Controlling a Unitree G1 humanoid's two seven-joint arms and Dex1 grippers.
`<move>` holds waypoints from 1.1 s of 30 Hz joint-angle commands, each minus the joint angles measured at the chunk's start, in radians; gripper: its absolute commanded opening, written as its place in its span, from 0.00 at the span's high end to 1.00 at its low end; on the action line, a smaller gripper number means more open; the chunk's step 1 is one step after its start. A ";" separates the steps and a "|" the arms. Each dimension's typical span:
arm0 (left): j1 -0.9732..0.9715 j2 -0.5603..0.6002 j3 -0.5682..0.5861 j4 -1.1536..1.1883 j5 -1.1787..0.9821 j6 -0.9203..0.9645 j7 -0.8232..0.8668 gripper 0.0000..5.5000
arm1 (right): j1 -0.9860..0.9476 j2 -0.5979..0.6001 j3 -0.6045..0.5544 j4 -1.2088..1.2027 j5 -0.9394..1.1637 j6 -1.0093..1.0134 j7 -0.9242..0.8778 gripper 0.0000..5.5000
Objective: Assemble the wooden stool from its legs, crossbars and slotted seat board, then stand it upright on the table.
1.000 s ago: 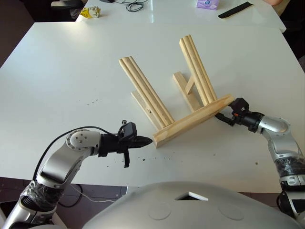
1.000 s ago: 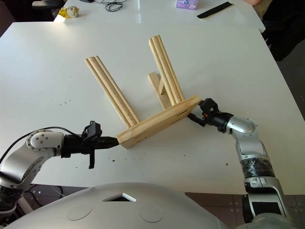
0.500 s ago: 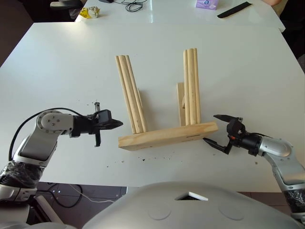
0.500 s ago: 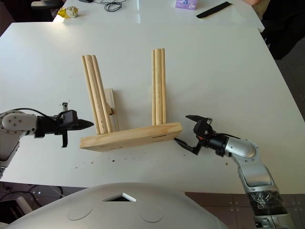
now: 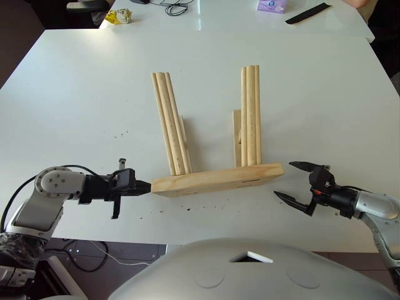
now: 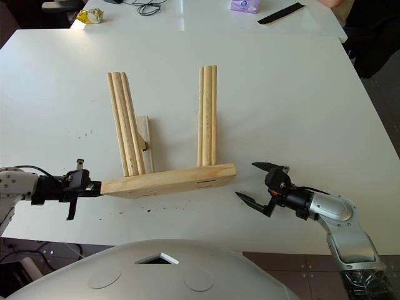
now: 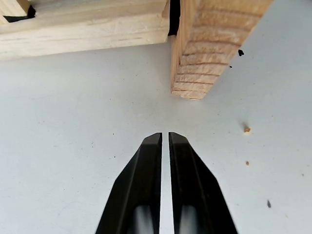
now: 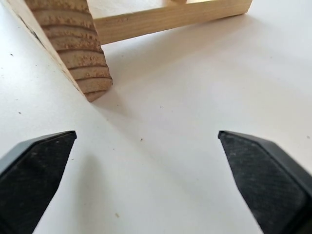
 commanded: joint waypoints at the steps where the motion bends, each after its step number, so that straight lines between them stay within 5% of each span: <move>1: 0.018 -0.001 0.021 -0.062 -0.031 0.068 0.013 0.83 | 0.008 -0.025 -0.024 -0.017 0.009 0.013 0.011 0.02; 6: 0.081 -0.013 0.012 -0.143 -0.043 0.077 0.013 0.68 | -0.008 -0.042 -0.021 0.000 0.011 0.008 0.036 0.02; 28: 0.038 -0.091 -0.051 -0.124 0.027 0.081 0.069 0.68 | -0.072 -0.042 0.048 0.038 0.003 -0.002 0.119 0.02; 33: 0.075 -0.115 -0.059 -0.164 0.027 0.106 0.107 0.52 | -0.080 -0.053 0.060 0.047 0.003 -0.010 0.145 0.02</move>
